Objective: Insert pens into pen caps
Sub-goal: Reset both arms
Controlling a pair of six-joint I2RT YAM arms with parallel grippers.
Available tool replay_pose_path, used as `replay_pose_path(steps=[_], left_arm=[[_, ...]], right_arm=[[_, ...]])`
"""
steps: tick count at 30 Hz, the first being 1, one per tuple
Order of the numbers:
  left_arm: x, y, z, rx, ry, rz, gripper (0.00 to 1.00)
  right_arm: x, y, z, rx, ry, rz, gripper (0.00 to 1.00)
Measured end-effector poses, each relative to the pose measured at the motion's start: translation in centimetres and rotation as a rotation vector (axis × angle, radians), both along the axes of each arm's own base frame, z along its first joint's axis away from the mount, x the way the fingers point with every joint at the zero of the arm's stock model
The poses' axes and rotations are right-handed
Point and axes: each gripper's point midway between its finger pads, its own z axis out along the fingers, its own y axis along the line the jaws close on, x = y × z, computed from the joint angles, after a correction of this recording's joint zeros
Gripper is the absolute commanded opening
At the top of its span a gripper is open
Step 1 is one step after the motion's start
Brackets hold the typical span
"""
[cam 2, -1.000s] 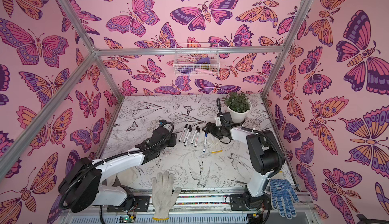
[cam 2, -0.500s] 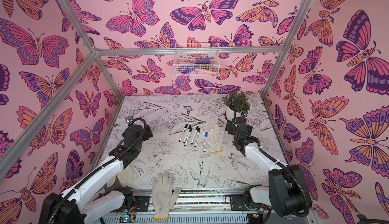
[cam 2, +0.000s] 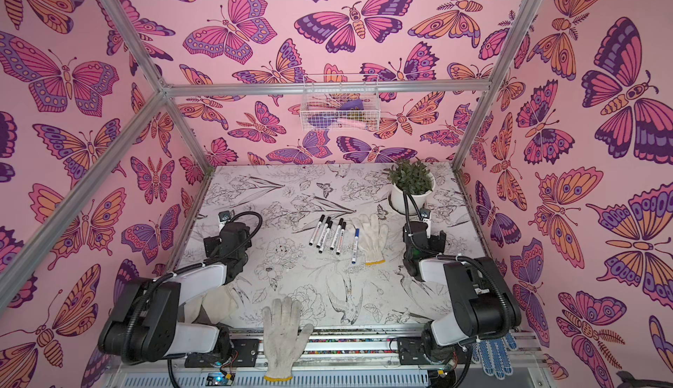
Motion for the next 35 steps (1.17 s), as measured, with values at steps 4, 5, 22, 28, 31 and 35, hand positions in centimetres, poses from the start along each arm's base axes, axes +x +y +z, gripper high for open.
replay_pose_path(steps=[4, 5, 22, 28, 31, 35], left_arm=[[0.9, -0.2, -0.2, -0.061, -0.110, -0.079, 0.99], [0.9, -0.2, -0.7, -0.076, -0.109, -0.097, 0.99], [3.7, -3.5, -0.2, -0.130, -0.190, -0.331, 0.99], [3.8, -4.1, -0.3, -0.135, -0.186, -0.366, 0.99], [3.9, -4.2, -0.3, -0.146, -0.185, -0.383, 0.99], [4.0, -4.0, -0.2, -0.152, -0.189, -0.386, 0.99]], right_arm=[[1.4, -0.3, 0.7, 0.092, -0.096, 0.092, 0.99], [1.2, -0.2, 0.2, 0.107, -0.088, 0.114, 0.99], [1.8, 2.3, -0.2, 0.179, -0.084, 0.262, 0.99], [1.8, 2.4, -0.3, 0.182, -0.079, 0.267, 0.99], [1.8, 2.4, -0.3, 0.182, -0.077, 0.267, 0.99], [1.7, 2.3, -0.3, 0.182, -0.077, 0.265, 0.99]])
